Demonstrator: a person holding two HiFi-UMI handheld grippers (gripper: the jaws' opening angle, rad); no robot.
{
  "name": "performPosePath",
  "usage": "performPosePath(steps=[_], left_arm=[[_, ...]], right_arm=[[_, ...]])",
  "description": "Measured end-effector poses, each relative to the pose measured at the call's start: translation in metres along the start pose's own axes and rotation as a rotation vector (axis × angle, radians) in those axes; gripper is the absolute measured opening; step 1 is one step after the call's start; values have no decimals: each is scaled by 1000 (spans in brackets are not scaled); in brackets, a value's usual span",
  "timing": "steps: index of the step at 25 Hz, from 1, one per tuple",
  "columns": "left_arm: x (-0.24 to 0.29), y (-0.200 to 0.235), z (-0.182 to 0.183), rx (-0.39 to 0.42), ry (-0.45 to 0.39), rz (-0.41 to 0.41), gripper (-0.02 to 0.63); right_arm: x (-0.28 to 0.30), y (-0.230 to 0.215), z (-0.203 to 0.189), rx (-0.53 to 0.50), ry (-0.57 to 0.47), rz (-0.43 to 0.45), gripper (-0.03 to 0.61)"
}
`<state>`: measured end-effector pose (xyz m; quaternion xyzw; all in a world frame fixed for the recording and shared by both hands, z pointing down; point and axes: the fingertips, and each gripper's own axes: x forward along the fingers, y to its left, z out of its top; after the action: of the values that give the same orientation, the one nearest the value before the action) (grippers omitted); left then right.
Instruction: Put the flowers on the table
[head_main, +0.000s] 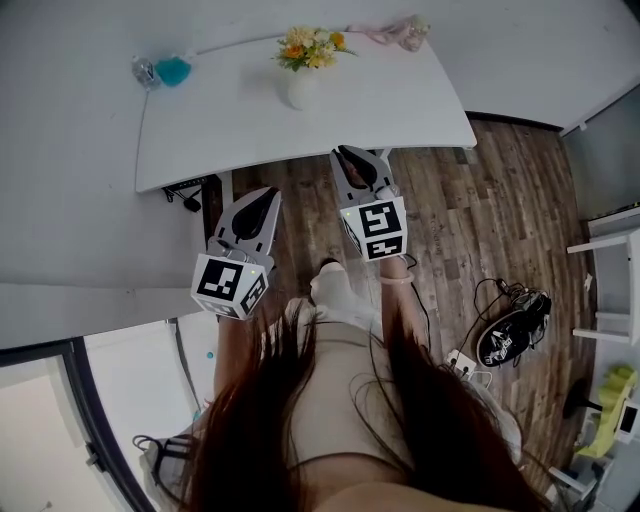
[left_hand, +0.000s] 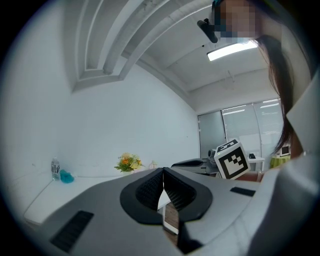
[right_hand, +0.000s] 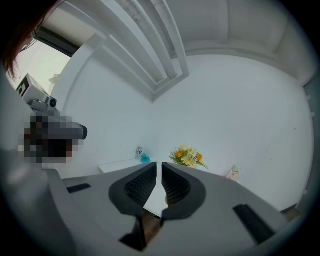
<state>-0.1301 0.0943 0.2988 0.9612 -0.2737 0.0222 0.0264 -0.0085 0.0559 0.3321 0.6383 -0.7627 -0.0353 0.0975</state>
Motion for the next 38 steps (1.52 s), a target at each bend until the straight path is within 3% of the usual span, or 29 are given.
performPosePath(steps=[15,29,38], left_arm=[[-57,-26,-6,6,-2,9,3],[-97,-22,-8,4,-15,17,3],[-120,-3,-6,-14,-36,63,3]], right_arm=[[-61,22,4,8,-30,-86,47],[-75,57,8,-7,-24,-94,40],[-61,75,19,-45,-23,-68,40]])
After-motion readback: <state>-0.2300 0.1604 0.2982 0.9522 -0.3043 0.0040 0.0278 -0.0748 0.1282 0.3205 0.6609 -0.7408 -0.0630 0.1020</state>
